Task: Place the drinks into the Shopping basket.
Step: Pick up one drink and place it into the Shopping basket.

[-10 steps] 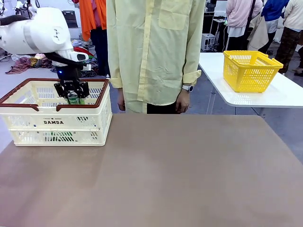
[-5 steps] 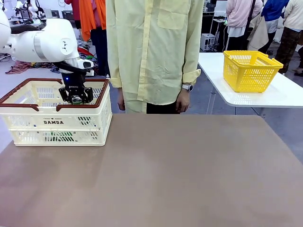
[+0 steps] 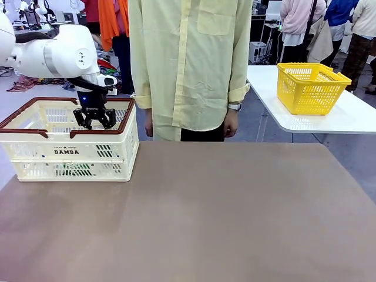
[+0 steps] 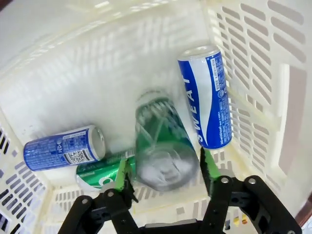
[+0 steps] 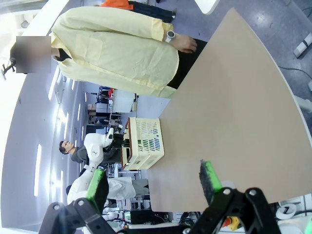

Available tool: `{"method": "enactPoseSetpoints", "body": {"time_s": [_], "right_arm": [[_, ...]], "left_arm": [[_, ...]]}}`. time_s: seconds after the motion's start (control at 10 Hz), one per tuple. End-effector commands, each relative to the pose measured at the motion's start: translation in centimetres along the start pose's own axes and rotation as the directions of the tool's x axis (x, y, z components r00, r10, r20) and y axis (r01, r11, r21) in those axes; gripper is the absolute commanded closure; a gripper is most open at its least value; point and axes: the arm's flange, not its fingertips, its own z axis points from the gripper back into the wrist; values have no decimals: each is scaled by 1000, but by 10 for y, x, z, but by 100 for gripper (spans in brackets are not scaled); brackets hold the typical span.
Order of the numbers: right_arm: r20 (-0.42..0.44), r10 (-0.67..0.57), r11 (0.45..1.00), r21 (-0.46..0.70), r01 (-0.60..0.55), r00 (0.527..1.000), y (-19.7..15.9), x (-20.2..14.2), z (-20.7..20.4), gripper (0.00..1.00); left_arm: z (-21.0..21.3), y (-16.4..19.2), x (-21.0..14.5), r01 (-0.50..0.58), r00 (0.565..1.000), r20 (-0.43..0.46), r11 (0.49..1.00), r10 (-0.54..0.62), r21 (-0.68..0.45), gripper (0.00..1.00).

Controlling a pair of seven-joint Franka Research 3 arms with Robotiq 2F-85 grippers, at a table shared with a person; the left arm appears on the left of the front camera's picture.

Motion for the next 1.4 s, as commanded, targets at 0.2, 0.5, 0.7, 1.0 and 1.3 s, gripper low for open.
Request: {"method": "enactPoseSetpoints", "body": {"time_s": [0.2, 0.5, 0.7, 1.0, 1.3], "right_arm": [[15, 24, 999, 23, -24, 1000, 1, 0, 3, 0], [15, 24, 999, 23, -24, 1000, 1, 0, 3, 0], [15, 24, 999, 23, -24, 1000, 1, 0, 3, 0], [15, 24, 999, 23, -24, 1000, 1, 0, 3, 0], [15, 24, 999, 23, -24, 1000, 1, 0, 3, 0]], "left_arm": [[23, -1, -6, -7, 999, 53, 1000, 6, 15, 0], [76, 8, -31, 55, 985, 170, 996, -43, -71, 0], [128, 20, -66, 130, 961, 263, 979, -85, -159, 0], [185, 56, -137, 216, 930, 357, 917, -88, -335, 0], [166, 150, -194, 238, 922, 384, 708, 50, -664, 0]]}}
